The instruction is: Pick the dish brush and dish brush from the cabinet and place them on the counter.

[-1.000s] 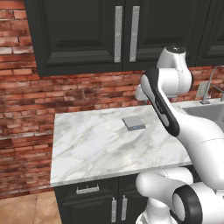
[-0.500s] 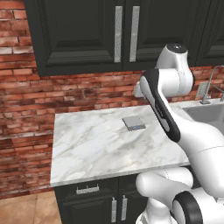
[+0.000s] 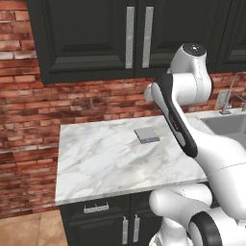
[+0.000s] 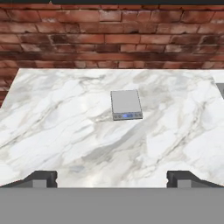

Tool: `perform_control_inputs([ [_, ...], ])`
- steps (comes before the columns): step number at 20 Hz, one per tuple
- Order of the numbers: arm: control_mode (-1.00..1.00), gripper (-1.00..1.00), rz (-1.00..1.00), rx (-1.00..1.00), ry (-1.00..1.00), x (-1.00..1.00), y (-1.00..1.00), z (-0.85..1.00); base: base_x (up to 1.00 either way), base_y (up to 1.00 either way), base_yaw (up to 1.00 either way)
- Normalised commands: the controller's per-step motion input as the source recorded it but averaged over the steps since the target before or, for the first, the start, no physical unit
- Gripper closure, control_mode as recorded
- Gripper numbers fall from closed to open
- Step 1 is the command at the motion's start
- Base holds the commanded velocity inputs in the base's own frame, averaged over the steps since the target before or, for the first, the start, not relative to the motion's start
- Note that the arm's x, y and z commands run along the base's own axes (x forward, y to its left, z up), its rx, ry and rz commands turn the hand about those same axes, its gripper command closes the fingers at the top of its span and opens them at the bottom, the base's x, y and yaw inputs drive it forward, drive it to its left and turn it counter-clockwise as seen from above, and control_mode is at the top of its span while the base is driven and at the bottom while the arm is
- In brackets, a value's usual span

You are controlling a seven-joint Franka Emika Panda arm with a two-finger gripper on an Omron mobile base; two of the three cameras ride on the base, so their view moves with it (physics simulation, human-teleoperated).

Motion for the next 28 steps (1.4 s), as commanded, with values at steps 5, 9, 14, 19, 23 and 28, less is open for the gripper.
perform_control_inputs([
  [5, -1.0, -1.0, 0.0, 0.0, -0.06, 0.07, 0.03, 0.24, 0.0, 0.0, 0.0],
  [9, -1.0, -1.0, 0.01, 0.0, -0.09, 0.06, 0.03, 0.2, 0.0, 0.0, 0.0],
  [14, -1.0, -1.0, 0.0, 0.0, -0.1, 0.02, 0.04, 0.14, 0.0, 0.0, 0.0],
  [19, -1.0, -1.0, 0.0, 0.0, -0.08, 0.06, 0.05, 0.2, 0.0, 0.0, 0.0],
  [23, -1.0, -1.0, 0.0, -0.01, -0.07, 0.09, 0.04, 0.24, 0.0, 0.0, 0.0],
  [28, -1.0, -1.0, 0.01, 0.0, 0.0, 0.12, 0.02, 0.24, 0.0, 0.0, 0.0],
])
